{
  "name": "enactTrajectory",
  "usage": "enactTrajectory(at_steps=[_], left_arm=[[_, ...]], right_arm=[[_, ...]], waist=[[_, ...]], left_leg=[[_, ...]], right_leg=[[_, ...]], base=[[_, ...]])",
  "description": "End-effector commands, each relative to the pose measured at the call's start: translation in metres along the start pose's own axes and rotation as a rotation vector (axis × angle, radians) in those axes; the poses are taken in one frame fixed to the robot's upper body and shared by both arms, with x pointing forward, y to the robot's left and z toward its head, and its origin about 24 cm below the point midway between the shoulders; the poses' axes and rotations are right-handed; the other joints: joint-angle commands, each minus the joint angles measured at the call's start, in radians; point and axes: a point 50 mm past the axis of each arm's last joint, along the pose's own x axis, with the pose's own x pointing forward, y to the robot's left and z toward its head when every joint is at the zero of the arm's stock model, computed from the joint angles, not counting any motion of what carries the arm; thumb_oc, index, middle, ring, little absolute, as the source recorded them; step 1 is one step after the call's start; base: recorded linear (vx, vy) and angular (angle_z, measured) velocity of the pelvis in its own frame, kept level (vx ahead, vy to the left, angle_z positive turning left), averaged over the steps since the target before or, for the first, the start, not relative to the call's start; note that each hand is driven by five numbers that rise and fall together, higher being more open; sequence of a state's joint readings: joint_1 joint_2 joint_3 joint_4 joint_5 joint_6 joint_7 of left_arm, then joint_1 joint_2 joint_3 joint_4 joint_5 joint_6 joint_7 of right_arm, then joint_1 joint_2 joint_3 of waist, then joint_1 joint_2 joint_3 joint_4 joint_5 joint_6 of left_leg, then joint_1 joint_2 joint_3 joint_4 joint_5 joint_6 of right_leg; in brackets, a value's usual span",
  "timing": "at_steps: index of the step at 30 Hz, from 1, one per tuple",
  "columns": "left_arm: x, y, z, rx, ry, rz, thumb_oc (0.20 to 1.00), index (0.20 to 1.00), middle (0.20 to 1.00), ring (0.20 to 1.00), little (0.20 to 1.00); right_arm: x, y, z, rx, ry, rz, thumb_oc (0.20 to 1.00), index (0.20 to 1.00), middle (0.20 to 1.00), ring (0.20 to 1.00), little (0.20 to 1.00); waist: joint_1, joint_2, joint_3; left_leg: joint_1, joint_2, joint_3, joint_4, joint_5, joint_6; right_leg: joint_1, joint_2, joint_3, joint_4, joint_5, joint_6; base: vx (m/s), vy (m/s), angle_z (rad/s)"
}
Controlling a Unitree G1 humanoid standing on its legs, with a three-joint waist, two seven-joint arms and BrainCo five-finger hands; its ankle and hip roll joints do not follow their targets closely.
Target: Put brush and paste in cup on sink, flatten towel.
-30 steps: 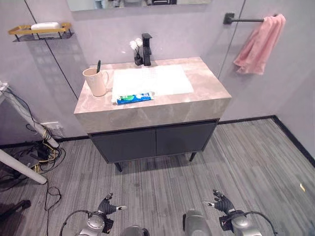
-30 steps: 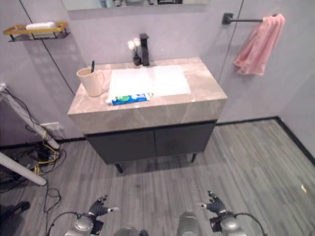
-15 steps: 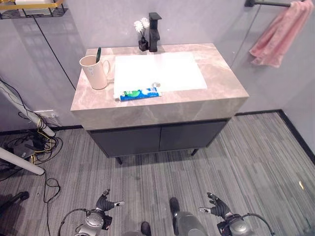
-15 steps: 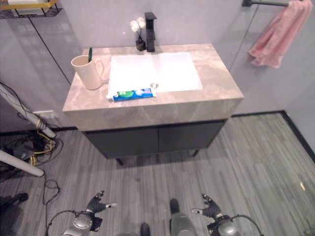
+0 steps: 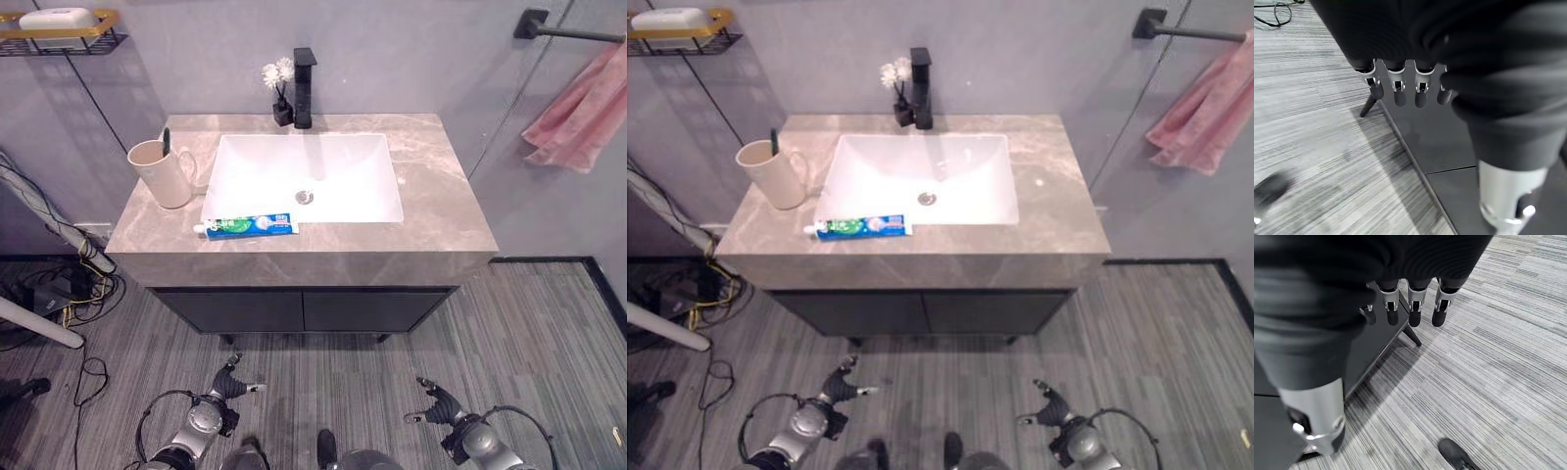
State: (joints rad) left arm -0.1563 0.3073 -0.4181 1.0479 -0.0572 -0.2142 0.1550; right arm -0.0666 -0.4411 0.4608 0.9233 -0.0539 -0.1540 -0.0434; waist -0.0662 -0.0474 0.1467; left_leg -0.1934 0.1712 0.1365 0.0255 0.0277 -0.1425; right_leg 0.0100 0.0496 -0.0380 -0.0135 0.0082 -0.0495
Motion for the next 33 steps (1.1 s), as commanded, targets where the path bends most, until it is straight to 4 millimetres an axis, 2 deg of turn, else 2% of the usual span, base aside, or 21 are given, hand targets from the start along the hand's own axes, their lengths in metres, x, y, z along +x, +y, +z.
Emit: enactTrajectory(at_steps=[1,3,5,7,8,10,11,12,14,15,17,18,19,21,22,24,25,27,29,31,33], left_arm=[[0.002,0.009,0.013,-0.001,-0.079,0.037,1.0,1.0,1.0,1.0,1.0],[0.001,0.01,0.014,-0.01,-0.093,0.03,1.0,1.0,1.0,1.0,1.0],[-0.002,0.015,0.019,0.013,-0.143,-0.015,1.0,1.0,1.0,1.0,1.0],[-0.003,0.018,0.02,0.02,-0.158,-0.021,1.0,1.0,1.0,1.0,1.0],[-0.005,0.025,0.025,0.006,-0.188,-0.013,1.0,1.0,1.0,1.0,1.0],[-0.008,0.029,0.025,0.017,-0.199,-0.013,1.0,1.0,1.0,1.0,1.0],[-0.008,0.029,0.025,0.017,-0.199,-0.013,1.0,1.0,1.0,1.0,1.0],[-0.01,0.031,0.023,0.022,-0.197,-0.012,1.0,1.0,1.0,1.0,1.0],[-0.011,0.032,0.021,0.025,-0.198,-0.016,1.0,1.0,1.0,1.0,1.0],[-0.016,0.03,0.013,0.046,-0.185,-0.031,1.0,1.0,1.0,1.0,1.0],[-0.018,0.029,0.01,0.053,-0.179,-0.035,1.0,1.0,1.0,1.0,1.0],[-0.021,0.028,0.006,0.04,-0.174,-0.038,1.0,1.0,1.0,1.0,1.0],[-0.022,0.027,0.003,0.039,-0.166,-0.054,1.0,1.0,1.0,1.0,1.0],[-0.022,0.024,0.0,0.049,-0.15,-0.068,1.0,1.0,1.0,1.0,1.0],[-0.022,0.02,-0.006,0.081,-0.124,-0.081,1.0,1.0,1.0,1.0,1.0],[-0.021,0.017,-0.01,0.076,-0.099,-0.084,1.0,1.0,1.0,1.0,1.0],[-0.02,0.011,-0.012,0.064,-0.085,-0.089,1.0,1.0,1.0,1.0,1.0],[-0.02,0.008,-0.012,0.05,-0.082,-0.102,1.0,1.0,1.0,1.0,1.0],[-0.021,-0.001,0.003,0.053,-0.149,-0.171,1.0,1.0,1.0,1.0,1.0],[-0.022,-0.001,0.01,0.065,-0.185,-0.198,1.0,1.0,1.0,1.0,1.0],[-0.037,0.008,0.042,0.076,-0.349,-0.31,1.0,1.0,1.0,1.0,1.0]], right_arm=[[-0.003,-0.01,0.008,-0.013,-0.078,0.004,1.0,1.0,1.0,1.0,1.0],[-0.005,-0.009,0.005,-0.017,-0.074,0.017,1.0,1.0,1.0,1.0,1.0],[-0.009,-0.004,-0.01,-0.052,-0.016,0.058,1.0,1.0,1.0,1.0,1.0],[-0.009,-0.003,-0.011,-0.05,-0.007,0.063,1.0,1.0,1.0,1.0,1.0],[-0.007,-0.003,-0.003,-0.052,-0.038,0.062,1.0,1.0,1.0,1.0,1.0],[-0.006,-0.003,0.009,-0.058,-0.097,0.07,1.0,1.0,1.0,1.0,1.0],[-0.006,-0.003,0.009,-0.058,-0.097,0.07,1.0,1.0,1.0,1.0,1.0],[-0.008,-0.004,0.019,-0.063,-0.146,0.075,1.0,1.0,1.0,1.0,1.0],[-0.008,-0.005,0.024,-0.072,-0.171,0.072,1.0,1.0,1.0,1.0,1.0],[-0.01,-0.007,0.03,-0.075,-0.209,0.068,1.0,1.0,1.0,1.0,1.0],[-0.011,-0.007,0.029,-0.069,-0.209,0.065,1.0,1.0,1.0,1.0,1.0],[-0.012,-0.012,0.032,-0.049,-0.229,0.049,1.0,1.0,1.0,1.0,1.0],[-0.011,-0.013,0.029,-0.054,-0.214,0.05,1.0,1.0,1.0,1.0,1.0],[-0.01,-0.012,0.028,-0.06,-0.203,0.055,1.0,1.0,1.0,1.0,1.0],[-0.01,-0.014,0.03,-0.116,-0.214,0.06,1.0,1.0,1.0,1.0,1.0],[-0.009,-0.015,0.03,-0.13,-0.205,0.059,1.0,1.0,1.0,1.0,1.0],[-0.01,-0.018,0.025,-0.125,-0.188,0.049,1.0,1.0,1.0,1.0,1.0],[-0.011,-0.021,0.021,-0.127,-0.171,0.042,1.0,1.0,1.0,1.0,1.0],[-0.012,-0.027,-0.002,-0.124,-0.069,0.019,1.0,1.0,1.0,1.0,1.0],[-0.012,-0.03,-0.008,-0.109,-0.035,0.002,1.0,1.0,1.0,1.0,1.0],[-0.014,-0.035,-0.028,-0.071,0.064,-0.017,1.0,1.0,1.0,1.0,1.0]], waist=[[0.022,0.031,-0.008],[0.028,0.038,-0.017],[0.034,0.035,-0.033],[0.035,0.032,-0.031],[0.04,0.025,-0.02],[0.039,0.018,-0.001],[0.041,0.017,-0.001],[0.039,0.014,0.015],[0.037,0.019,0.032],[0.033,0.024,0.05],[0.031,0.026,0.05],[0.041,0.028,0.042],[0.044,0.022,0.039],[0.04,0.018,0.035],[0.023,0.005,0.032],[0.027,-0.002,0.023],[0.032,-0.005,0.0],[0.031,0.0,-0.012],[0.033,0.017,-0.031],[0.032,0.025,-0.033],[0.038,0.056,-0.047]], left_leg=[[0.017,-0.033,-0.09,-0.081,0.176,0.039],[0.014,-0.042,-0.103,-0.066,0.176,0.037],[0.017,-0.088,-0.108,-0.029,0.14,0.066],[0.024,-0.1,-0.098,-0.019,0.126,0.08],[0.026,-0.119,-0.082,-0.003,0.105,0.104],[0.046,-0.136,-0.068,0.004,0.084,0.129],[0.046,-0.136,-0.066,0.004,0.084,0.13],[0.069,-0.137,-0.056,-0.004,0.075,0.141],[0.086,-0.133,-0.047,-0.013,0.071,0.148],[0.107,-0.142,-0.031,-0.008,0.045,0.163],[0.115,-0.143,-0.024,-0.01,0.039,0.161],[0.128,-0.131,0.0,-0.015,0.019,0.14],[0.135,-0.121,0.011,-0.014,0.011,0.128],[0.145,-0.113,0.009,-0.009,-0.001,0.115],[0.169,-0.093,-0.017,0.013,-0.022,0.094],[0.181,-0.079,-0.014,0.013,-0.024,0.085],[0.194,-0.059,-0.02,0.002,-0.01,0.065],[0.2,-0.045,-0.029,-0.012,0.007,0.055],[0.207,-0.018,-0.045,-0.038,0.028,0.039],[0.212,-0.01,-0.05,-0.05,0.04,0.034],[0.228,0.001,-0.053,-0.086,0.059,0.024]], right_leg=[[-0.044,-0.095,0.097,0.117,-0.037,0.142],[-0.045,-0.096,0.108,0.127,-0.041,0.143],[-0.012,-0.135,0.139,0.162,-0.066,0.159],[-0.016,-0.146,0.152,0.197,-0.064,0.164],[-0.057,-0.158,0.174,0.286,-0.03,0.175],[-0.115,-0.167,0.178,0.416,0.05,0.179],[-0.117,-0.167,0.18,0.419,0.049,0.179],[-0.152,-0.169,0.167,0.485,0.083,0.177],[-0.187,-0.167,0.143,0.544,0.096,0.178],[-0.234,-0.17,0.082,0.581,0.095,0.18],[-0.241,-0.174,0.063,0.534,0.073,0.178],[-0.237,-0.237,-0.014,0.344,0.054,0.187],[-0.238,-0.257,-0.03,0.262,0.067,0.194],[-0.241,-0.268,-0.025,0.177,0.094,0.205],[-0.215,-0.251,0.055,0.109,0.128,0.228],[-0.206,-0.239,0.058,0.093,0.123,0.222],[-0.178,-0.221,0.037,0.063,0.121,0.214],[-0.158,-0.205,0.024,0.047,0.118,0.207],[-0.123,-0.188,-0.016,0.037,0.093,0.196],[-0.118,-0.184,-0.024,0.037,0.088,0.193],[-0.098,-0.183,-0.042,0.028,0.08,0.191]], base=[[0.3,0.177,-0.53],[0.27,0.177,-0.85],[0.36,0.255,-0.47],[0.2,0.207,-0.17],[0.23,0.287,-0.33],[0.16,0.19,-0.41],[0.11,0.124,-0.3],[0.07,0.123,-0.22],[0.11,0.147,-0.2],[0.18,0.126,-0.22],[0.18,0.041,-0.21],[0.19,-0.132,-0.16],[0.2,-0.131,-0.09],[0.22,-0.214,-0.48],[0.34,-0.349,-0.51],[0.21,-0.252,0.19],[0.13,-0.167,0.64],[0.18,-0.263,0.44],[0.16,-0.267,0.11],[0.05,-0.073,0.4],[0.07,-0.039,0.28]])
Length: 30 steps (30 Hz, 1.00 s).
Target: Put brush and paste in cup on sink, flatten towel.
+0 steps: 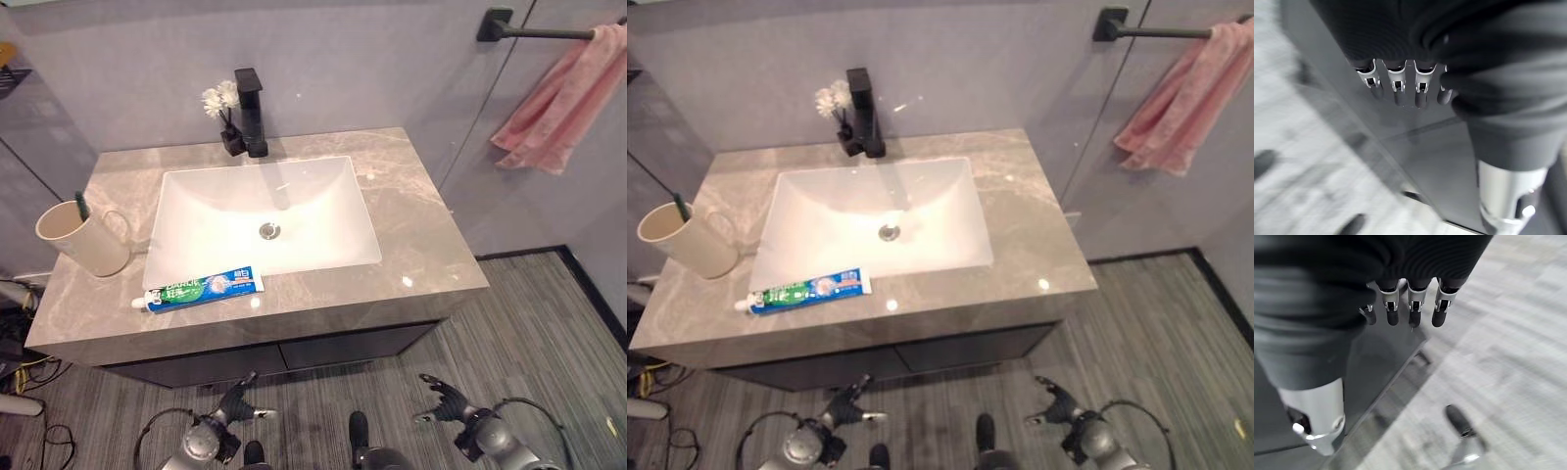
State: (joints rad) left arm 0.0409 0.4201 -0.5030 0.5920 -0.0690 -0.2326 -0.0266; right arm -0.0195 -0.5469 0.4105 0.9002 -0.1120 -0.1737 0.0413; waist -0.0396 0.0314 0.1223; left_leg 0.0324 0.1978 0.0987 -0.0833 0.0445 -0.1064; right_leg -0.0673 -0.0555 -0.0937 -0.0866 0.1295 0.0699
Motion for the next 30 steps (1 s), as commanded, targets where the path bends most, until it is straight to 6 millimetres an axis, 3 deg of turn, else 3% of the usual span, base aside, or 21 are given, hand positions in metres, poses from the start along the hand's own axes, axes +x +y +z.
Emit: enactTrajectory(at_steps=[1,5,8,11,13,15,18,23,26,27,29,30], left_arm=[[-0.012,0.03,0.028,0.056,-0.131,-0.08,1.0,1.0,1.0,1.0,1.0],[-0.032,0.047,0.04,0.107,-0.17,-0.163,1.0,1.0,1.0,1.0,1.0],[-0.062,0.075,0.04,0.161,-0.131,-0.171,1.0,1.0,1.0,1.0,1.0],[-0.077,0.086,0.037,0.176,-0.1,-0.165,1.0,1.0,1.0,1.0,1.0],[-0.096,0.094,0.036,0.18,-0.071,-0.193,1.0,1.0,1.0,1.0,1.0],[-0.105,0.097,0.04,0.184,-0.064,-0.211,1.0,1.0,1.0,1.0,1.0],[-0.126,0.102,0.057,0.184,-0.063,-0.302,1.0,1.0,1.0,1.0,1.0],[-0.135,0.105,0.078,0.198,-0.112,-0.341,1.0,1.0,1.0,1.0,1.0],[-0.138,0.106,0.115,0.228,-0.266,-0.33,1.0,1.0,1.0,1.0,1.0],[-0.138,0.106,0.116,0.229,-0.266,-0.33,1.0,1.0,1.0,1.0,1.0],[-0.141,0.111,0.145,0.294,-0.396,-0.277,1.0,1.0,1.0,1.0,1.0],[-0.142,0.113,0.15,0.294,-0.427,-0.251,1.0,1.0,1.0,1.0,1.0]], right_arm=[[0.001,-0.008,-0.006,0.013,0.034,-0.032,1.0,1.0,1.0,1.0,1.0],[0.001,-0.004,-0.013,-0.016,0.079,0.009,1.0,1.0,1.0,1.0,1.0],[-0.002,0.005,-0.021,-0.032,0.113,0.066,1.0,1.0,1.0,1.0,1.0],[-0.004,0.011,-0.027,-0.035,0.14,0.096,1.0,1.0,1.0,1.0,1.0],[-0.011,0.017,-0.05,-0.045,0.252,0.127,1.0,1.0,1.0,1.0,1.0],[-0.013,0.02,-0.056,-0.062,0.292,0.144,1.0,1.0,1.0,1.0,1.0],[-0.019,0.021,-0.072,-0.071,0.396,0.148,1.0,1.0,1.0,1.0,1.0],[-0.02,0.023,-0.074,-0.07,0.422,0.16,1.0,1.0,1.0,1.0,1.0],[-0.015,0.017,-0.066,-0.023,0.379,0.117,1.0,1.0,1.0,1.0,1.0],[-0.015,0.017,-0.066,-0.022,0.378,0.117,1.0,1.0,1.0,1.0,1.0],[-0.012,0.02,-0.059,0.04,0.348,0.104,1.0,1.0,1.0,1.0,1.0],[-0.011,0.023,-0.058,0.042,0.34,0.111,1.0,1.0,1.0,1.0,1.0]], waist=[[0.012,-0.015,-0.026],[0.017,0.002,-0.038],[0.024,0.014,-0.045],[0.027,0.02,-0.044],[0.046,0.034,-0.05],[0.052,0.037,-0.053],[0.077,0.053,-0.064],[0.098,0.052,-0.073],[0.116,0.044,-0.081],[0.116,0.043,-0.081],[0.125,0.037,-0.086],[0.127,0.034,-0.087]], left_leg=[[0.005,-0.026,-0.015,0.019,0.043,-0.014],[0.025,-0.027,-0.013,0.003,0.042,-0.016],[0.034,-0.033,-0.017,-0.003,0.037,-0.014],[0.034,-0.038,-0.023,-0.004,0.036,-0.013],[0.037,-0.047,-0.037,-0.004,0.032,-0.01],[0.038,-0.05,-0.044,-0.004,0.031,-0.009],[0.035,-0.061,-0.061,-0.004,0.029,-0.009],[0.026,-0.069,-0.085,-0.004,0.033,-0.009],[0.013,-0.077,-0.115,-0.004,0.039,-0.011],[0.013,-0.077,-0.116,-0.004,0.039,-0.011],[0.01,-0.079,-0.125,-0.004,0.041,-0.013],[0.01,-0.079,-0.125,-0.004,0.041,-0.013]], right_leg=[[-0.017,-0.079,0.011,0.102,-0.042,0.072],[-0.003,-0.084,0.003,0.098,-0.042,0.075],[-0.002,-0.094,0.001,0.11,-0.041,0.081],[-0.002,-0.101,-0.001,0.115,-0.04,0.084],[0.012,-0.114,-0.011,0.111,-0.035,0.09],[0.019,-0.119,-0.017,0.108,-0.033,0.093],[0.038,-0.134,-0.033,0.099,-0.027,0.099],[0.055,-0.148,-0.059,0.09,-0.023,0.103],[0.072,-0.155,-0.088,0.085,-0.022,0.105],[0.073,-0.155,-0.089,0.084,-0.022,0.105],[0.085,-0.156,-0.1,0.071,-0.018,0.106],[0.087,-0.156,-0.1,0.067,-0.017,0.106]], base=[[0.05,-0.011,0.13],[0.03,0.008,0.04],[0.0,0.027,-0.01],[-0.01,0.035,0.05],[0.01,0.045,0.15],[0.01,0.032,0.2],[0.0,0.032,0.27],[-0.01,0.011,0.13],[-0.01,-0.006,0.34],[0.0,-0.014,0.18],[0.01,-0.012,0.08],[0.01,-0.01,0.11]])
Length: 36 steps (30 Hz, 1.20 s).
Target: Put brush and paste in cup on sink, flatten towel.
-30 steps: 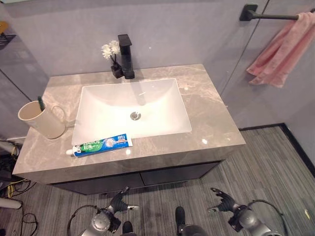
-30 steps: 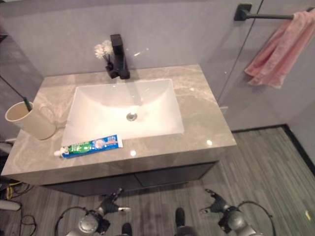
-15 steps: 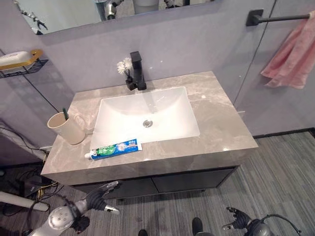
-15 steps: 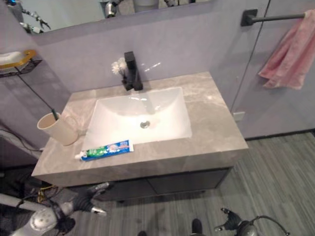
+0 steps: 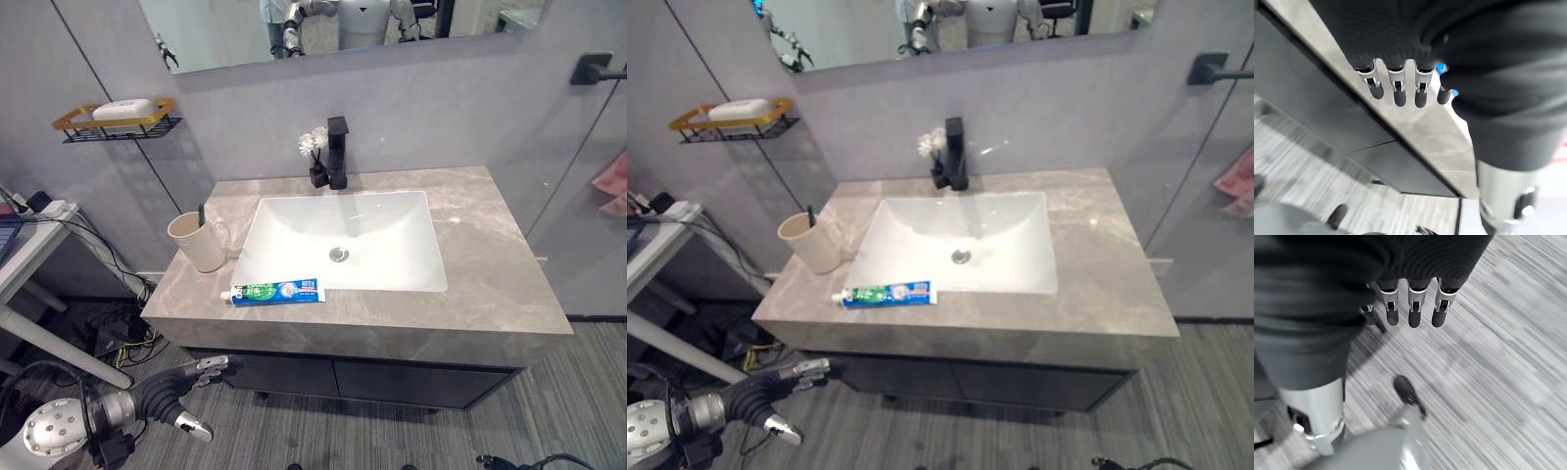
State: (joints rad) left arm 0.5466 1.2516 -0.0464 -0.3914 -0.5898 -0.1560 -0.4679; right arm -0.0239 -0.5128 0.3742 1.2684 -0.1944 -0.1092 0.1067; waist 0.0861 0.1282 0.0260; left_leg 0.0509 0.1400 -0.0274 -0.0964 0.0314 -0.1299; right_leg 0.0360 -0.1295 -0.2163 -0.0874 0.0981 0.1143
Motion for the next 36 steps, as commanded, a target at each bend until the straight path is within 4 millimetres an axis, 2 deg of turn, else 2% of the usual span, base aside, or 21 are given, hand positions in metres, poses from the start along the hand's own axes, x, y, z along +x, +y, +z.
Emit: enactTrajectory(at_steps=[1,3,4,5,6,7,11,15,17,24,25,28,36], left_arm=[[-0.004,0.026,0.041,0.14,-0.162,0.112,1.0,1.0,1.0,1.0,1.0],[-0.007,0.035,0.055,0.201,-0.22,0.182,1.0,1.0,1.0,1.0,1.0],[-0.007,0.035,0.056,0.201,-0.22,0.183,1.0,1.0,1.0,1.0,1.0],[-0.016,0.048,0.071,0.304,-0.297,0.333,1.0,1.0,1.0,1.0,1.0],[-0.016,0.048,0.071,0.305,-0.296,0.335,1.0,1.0,1.0,1.0,1.0],[-0.022,0.056,0.078,0.416,-0.308,0.442,1.0,1.0,1.0,1.0,1.0],[-0.029,0.072,0.064,0.557,-0.226,0.627,1.0,1.0,1.0,1.0,1.0],[-0.027,0.078,0.049,0.656,-0.123,0.678,1.0,1.0,1.0,1.0,1.0],[-0.021,0.081,0.051,0.777,-0.082,0.666,1.0,1.0,1.0,1.0,1.0],[-0.002,0.076,0.039,0.714,-0.099,0.669,1.0,1.0,1.0,1.0,1.0],[0.004,0.076,0.026,0.649,-0.082,0.687,1.0,1.0,1.0,1.0,1.0],[0.008,0.078,0.025,0.661,-0.071,0.689,1.0,1.0,1.0,1.0,1.0],[0.009,0.077,0.021,0.64,-0.073,0.708,1.0,1.0,1.0,1.0,1.0]], right_arm=[[0.004,-0.001,0.025,0.035,-0.074,-0.012,1.0,1.0,1.0,1.0,1.0],[0.004,0.004,0.027,0.031,-0.087,0.002,1.0,1.0,1.0,1.0,1.0],[0.004,0.004,0.027,0.031,-0.087,0.003,1.0,1.0,1.0,1.0,1.0],[0.004,0.014,0.023,0.021,-0.084,0.027,1.0,1.0,1.0,1.0,1.0],[0.004,0.014,0.023,0.02,-0.085,0.027,1.0,1.0,1.0,1.0,1.0],[0.003,0.021,0.014,0.059,-0.061,0.04,1.0,1.0,1.0,1.0,1.0],[0.0,0.028,0.0,0.098,-0.022,0.052,1.0,1.0,1.0,1.0,1.0],[-0.001,0.026,-0.006,0.121,-0.002,0.043,1.0,1.0,1.0,1.0,1.0],[0.0,0.021,-0.004,0.13,-0.01,0.026,1.0,1.0,1.0,1.0,1.0],[-0.001,0.011,0.002,0.138,-0.039,-0.01,1.0,1.0,1.0,1.0,1.0],[-0.001,0.009,0.008,0.132,-0.07,-0.012,1.0,1.0,1.0,1.0,1.0],[-0.001,0.008,0.012,0.135,-0.091,-0.015,1.0,1.0,1.0,1.0,1.0],[-0.001,0.013,0.005,0.12,-0.058,-0.002,1.0,1.0,1.0,1.0,1.0]], waist=[[0.001,-0.063,0.009],[0.008,-0.07,0.005],[0.008,-0.07,0.006],[0.015,-0.081,0.004],[0.014,-0.081,0.004],[0.016,-0.088,0.005],[0.009,-0.101,0.005],[-0.005,-0.109,0.009],[-0.015,-0.112,0.012],[-0.039,-0.122,0.023],[-0.054,-0.13,0.029],[-0.064,-0.134,0.036],[-0.073,-0.138,0.038]], left_leg=[[-0.008,-0.021,0.001,0.009,0.054,0.01],[-0.009,-0.021,0.0,0.009,0.053,0.01],[-0.009,-0.021,0.0,0.009,0.053,0.01],[-0.011,-0.02,-0.002,0.009,0.051,0.009],[-0.01,-0.02,-0.002,0.009,0.051,0.009],[-0.012,-0.018,-0.005,0.009,0.049,0.008],[-0.018,-0.014,-0.003,0.009,0.042,0.006],[-0.022,-0.013,0.002,0.009,0.035,0.007],[-0.027,-0.012,0.006,0.009,0.032,0.007],[-0.048,-0.004,0.037,0.009,0.024,0.007],[-0.059,0.002,0.052,0.009,0.022,0.007],[-0.065,0.004,0.063,0.009,0.021,0.008],[-0.086,-0.004,0.101,0.009,0.015,0.012]], right_leg=[[-0.016,-0.082,0.022,0.067,0.014,0.062],[-0.012,-0.081,0.021,0.06,0.016,0.062],[-0.012,-0.081,0.021,0.059,0.016,0.062],[-0.005,-0.078,0.017,0.047,0.018,0.062],[-0.004,-0.078,0.017,0.047,0.018,0.062],[-0.002,-0.077,0.015,0.041,0.019,0.063],[-0.006,-0.074,0.017,0.034,0.019,0.064],[-0.013,-0.073,0.024,0.032,0.021,0.066],[-0.021,-0.073,0.029,0.031,0.025,0.069],[-0.064,-0.064,0.063,0.019,0.041,0.073],[-0.083,-0.059,0.078,0.014,0.048,0.072],[-0.096,-0.057,0.09,0.008,0.055,0.075],[-0.152,-0.067,0.13,0.0,0.075,0.088]], base=[[0.01,-0.011,0.14],[0.01,-0.012,0.1],[0.01,-0.018,0.04],[0.0,0.0,0.0],[0.01,-0.014,0.04],[0.01,0.0,0.05],[0.0,-0.001,0.03],[0.0,0.004,-0.01],[0.0,0.008,-0.02],[-0.01,0.016,-0.08],[-0.01,0.015,-0.27],[-0.01,0.024,-0.23],[-0.01,0.033,-0.2]])
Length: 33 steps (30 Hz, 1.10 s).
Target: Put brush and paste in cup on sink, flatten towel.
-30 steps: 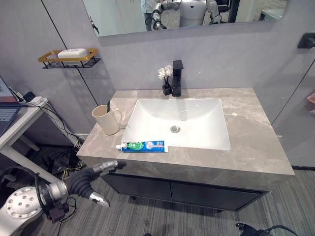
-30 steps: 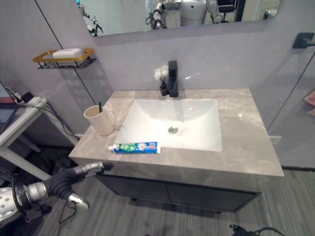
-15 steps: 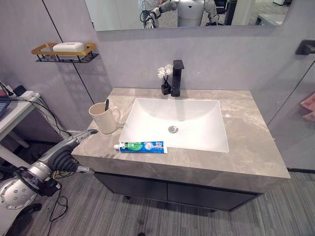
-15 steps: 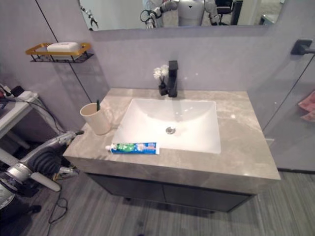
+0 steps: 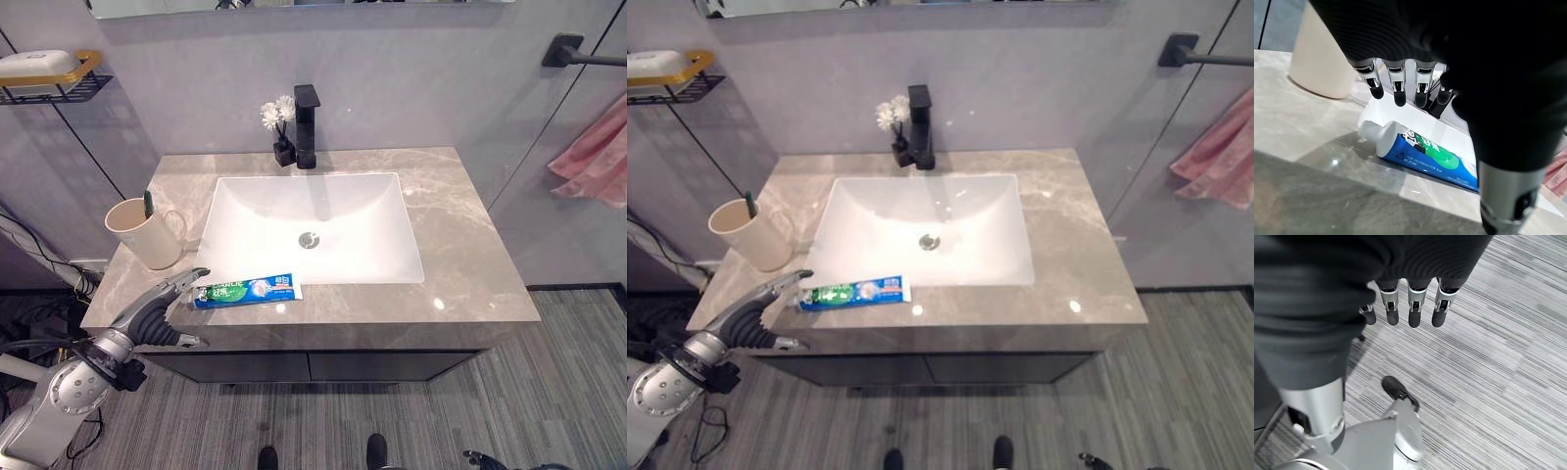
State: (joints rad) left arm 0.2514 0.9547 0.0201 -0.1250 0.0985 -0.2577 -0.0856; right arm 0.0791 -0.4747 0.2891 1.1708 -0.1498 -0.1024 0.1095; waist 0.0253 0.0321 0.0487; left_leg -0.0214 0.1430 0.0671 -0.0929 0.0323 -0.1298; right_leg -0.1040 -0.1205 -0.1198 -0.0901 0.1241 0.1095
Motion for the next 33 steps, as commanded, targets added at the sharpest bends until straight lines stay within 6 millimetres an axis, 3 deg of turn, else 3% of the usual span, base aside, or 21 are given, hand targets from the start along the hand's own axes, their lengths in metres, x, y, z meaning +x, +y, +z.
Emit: enactTrajectory(at_steps=[1,11,24,33], left_arm=[[0.011,0.024,0.014,0.054,-0.087,0.112,1.0,1.0,1.0,1.0,1.0],[0.007,0.018,-0.002,-0.002,-0.014,0.139,1.0,1.0,1.0,1.0,1.0],[0.006,0.02,-0.02,0.012,0.088,0.237,1.0,1.0,1.0,1.0,1.0],[0.007,0.013,-0.023,-0.009,0.107,0.241,1.0,1.0,1.0,1.0,1.0]], right_arm=[[0.002,-0.01,0.013,-0.01,-0.031,-0.029,1.0,1.0,1.0,1.0,1.0],[0.002,-0.006,0.014,-0.01,-0.045,-0.021,1.0,1.0,1.0,1.0,1.0],[0.002,-0.007,0.018,-0.016,-0.059,-0.031,1.0,1.0,1.0,1.0,1.0],[0.003,-0.004,0.018,-0.027,-0.054,-0.014,1.0,1.0,1.0,1.0,1.0]], waist=[[-0.011,-0.042,0.015],[-0.024,-0.04,0.022],[-0.023,-0.061,0.03],[-0.023,-0.072,0.029]], left_leg=[[-0.014,-0.007,0.008,0.006,0.014,0.012],[-0.022,-0.019,0.019,0.006,0.009,0.015],[-0.037,-0.007,0.021,0.006,0.017,0.01],[-0.033,-0.001,0.026,0.006,0.014,0.008]], right_leg=[[-0.012,-0.076,0.034,0.003,0.049,0.092],[-0.033,-0.087,0.041,0.003,0.059,0.1],[-0.045,-0.079,0.035,0.003,0.058,0.098],[-0.043,-0.077,0.036,0.003,0.055,0.098]], base=[[0.01,0.014,-0.17],[0.0,0.023,-0.06],[0.0,-0.001,-0.01],[0.0,0.0,0.0]])
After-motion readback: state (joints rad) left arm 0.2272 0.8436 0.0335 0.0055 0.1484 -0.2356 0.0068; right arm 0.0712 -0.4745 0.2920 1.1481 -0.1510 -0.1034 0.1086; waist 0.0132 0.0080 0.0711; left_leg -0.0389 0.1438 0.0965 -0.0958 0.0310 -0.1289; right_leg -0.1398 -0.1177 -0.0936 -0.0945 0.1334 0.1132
